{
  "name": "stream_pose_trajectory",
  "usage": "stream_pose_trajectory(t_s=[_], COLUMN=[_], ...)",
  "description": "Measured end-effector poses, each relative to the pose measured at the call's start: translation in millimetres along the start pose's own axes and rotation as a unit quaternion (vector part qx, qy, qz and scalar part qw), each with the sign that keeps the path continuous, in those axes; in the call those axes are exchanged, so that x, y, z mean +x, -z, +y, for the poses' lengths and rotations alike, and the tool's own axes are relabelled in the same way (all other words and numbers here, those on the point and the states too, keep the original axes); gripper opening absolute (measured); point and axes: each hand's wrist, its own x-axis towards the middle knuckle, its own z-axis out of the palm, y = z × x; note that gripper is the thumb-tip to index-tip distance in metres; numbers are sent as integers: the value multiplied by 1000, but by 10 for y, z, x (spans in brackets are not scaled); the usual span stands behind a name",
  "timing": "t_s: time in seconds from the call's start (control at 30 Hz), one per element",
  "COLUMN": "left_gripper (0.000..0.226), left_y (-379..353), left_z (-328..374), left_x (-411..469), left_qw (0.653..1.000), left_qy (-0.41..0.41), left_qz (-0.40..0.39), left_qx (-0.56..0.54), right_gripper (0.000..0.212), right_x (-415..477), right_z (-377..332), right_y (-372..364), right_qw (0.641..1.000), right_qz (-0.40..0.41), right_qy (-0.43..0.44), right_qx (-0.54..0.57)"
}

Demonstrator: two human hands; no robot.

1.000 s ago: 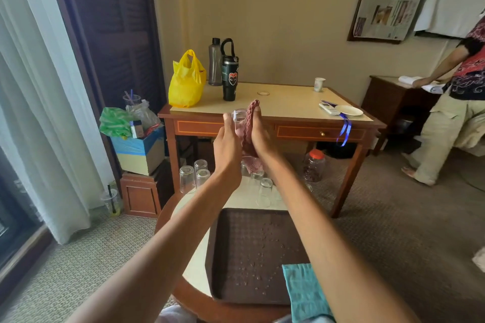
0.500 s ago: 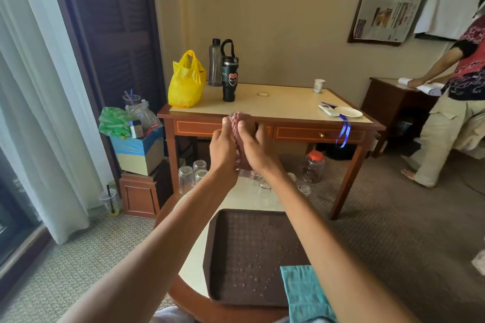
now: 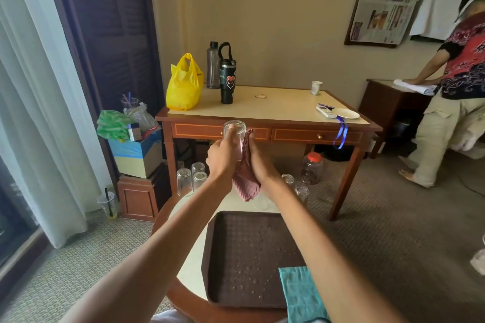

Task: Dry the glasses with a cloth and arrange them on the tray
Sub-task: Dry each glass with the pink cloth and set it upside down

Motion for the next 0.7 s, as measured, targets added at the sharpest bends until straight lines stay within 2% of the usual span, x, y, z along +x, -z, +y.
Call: stream_pose_trajectory(t_s=[0.07, 0.13, 0.27, 0.37, 0.5, 0.6, 0.7], left_gripper=[51, 40, 46, 50, 49, 39, 37], left_y=[9, 28, 95, 129, 187, 246, 252], left_z=[17, 33, 169, 269, 307, 214, 129], left_x=[46, 118, 176, 233, 239, 230, 247], left_qw=[999, 998, 997, 996, 981, 952, 900], left_qy=[11, 28, 37, 48, 84, 74, 2], left_qz=[-30, -32, -43, -69, -174, -280, -315], left_qx=[-32, -45, -55, -39, -9, 98, 300], right_gripper=[61, 63, 80, 85, 85, 81, 73], right_x=[-21, -49, -63, -45, -27, 8, -17], right_z=[94, 184, 307, 402, 433, 462, 439], right_y=[35, 63, 126, 212, 267, 298, 325], right_qw=[997, 989, 955, 935, 922, 926, 939], right_qz=[-18, -19, 18, 54, 72, 86, 103], right_qy=[-34, -72, -166, -193, -188, -167, -140], right_qx=[71, 128, 245, 294, 329, 328, 296])
